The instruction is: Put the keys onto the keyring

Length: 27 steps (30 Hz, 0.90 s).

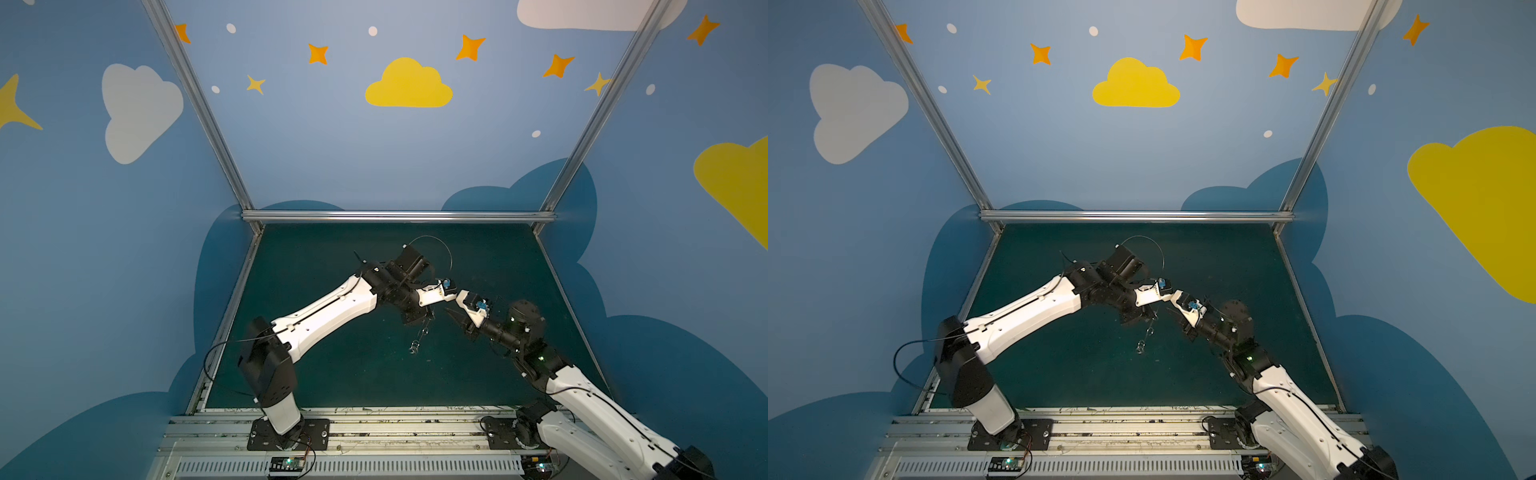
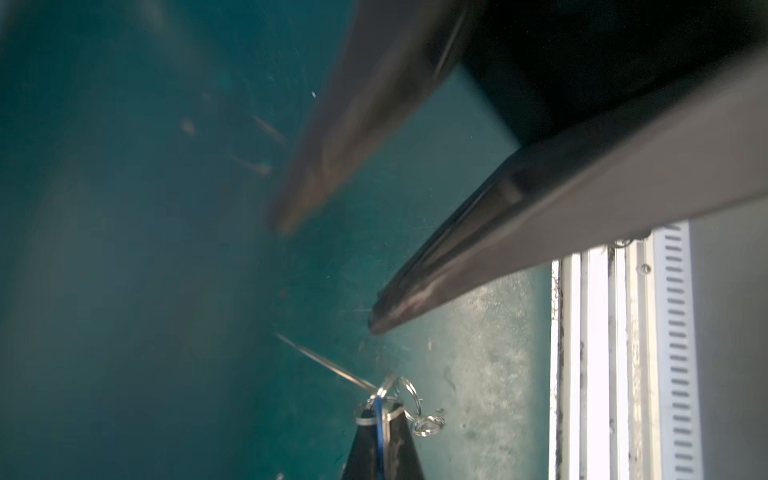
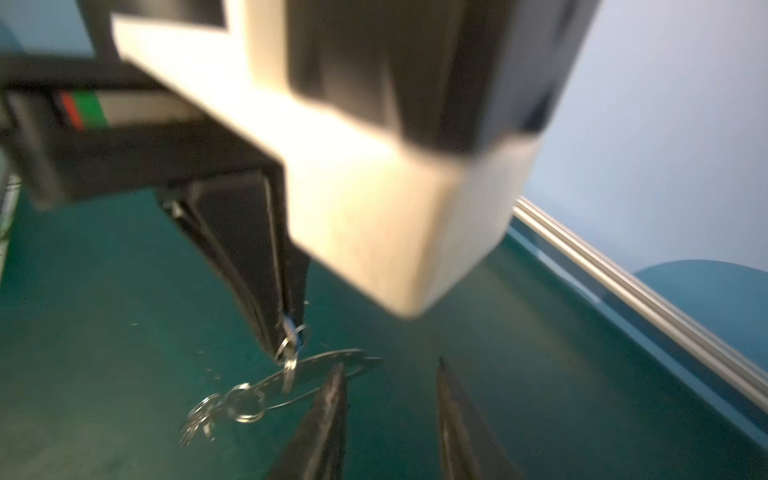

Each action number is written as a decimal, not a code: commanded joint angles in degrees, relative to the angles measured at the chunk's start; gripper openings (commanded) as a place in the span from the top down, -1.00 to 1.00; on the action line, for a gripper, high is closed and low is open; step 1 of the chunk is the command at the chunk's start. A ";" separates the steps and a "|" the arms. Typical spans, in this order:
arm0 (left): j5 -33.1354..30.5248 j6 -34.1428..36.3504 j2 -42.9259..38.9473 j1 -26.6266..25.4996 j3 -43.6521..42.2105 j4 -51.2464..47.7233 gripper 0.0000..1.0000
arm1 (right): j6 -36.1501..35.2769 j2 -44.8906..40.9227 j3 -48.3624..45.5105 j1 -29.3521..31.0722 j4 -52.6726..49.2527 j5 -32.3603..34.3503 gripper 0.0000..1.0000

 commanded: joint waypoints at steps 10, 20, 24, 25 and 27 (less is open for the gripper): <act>9.98 -13.61 20.04 -0.90 24.26 -0.39 0.93 | -3.29 -10.62 0.94 -3.20 -11.49 37.35 0.25; 6.58 -4.70 27.63 4.56 25.80 -11.52 0.93 | -1.58 -3.50 2.25 -4.40 -8.61 31.67 0.37; 6.64 -4.20 25.75 7.39 20.44 -11.19 0.93 | -2.99 -0.51 2.21 -4.46 -6.05 28.69 0.36; 6.51 -3.64 24.88 8.14 18.58 -11.27 0.93 | -3.30 0.33 2.19 -4.45 -5.36 28.00 0.36; 6.63 -2.46 23.14 9.68 14.98 -11.43 0.93 | -3.28 1.89 2.40 -4.46 -4.51 26.88 0.36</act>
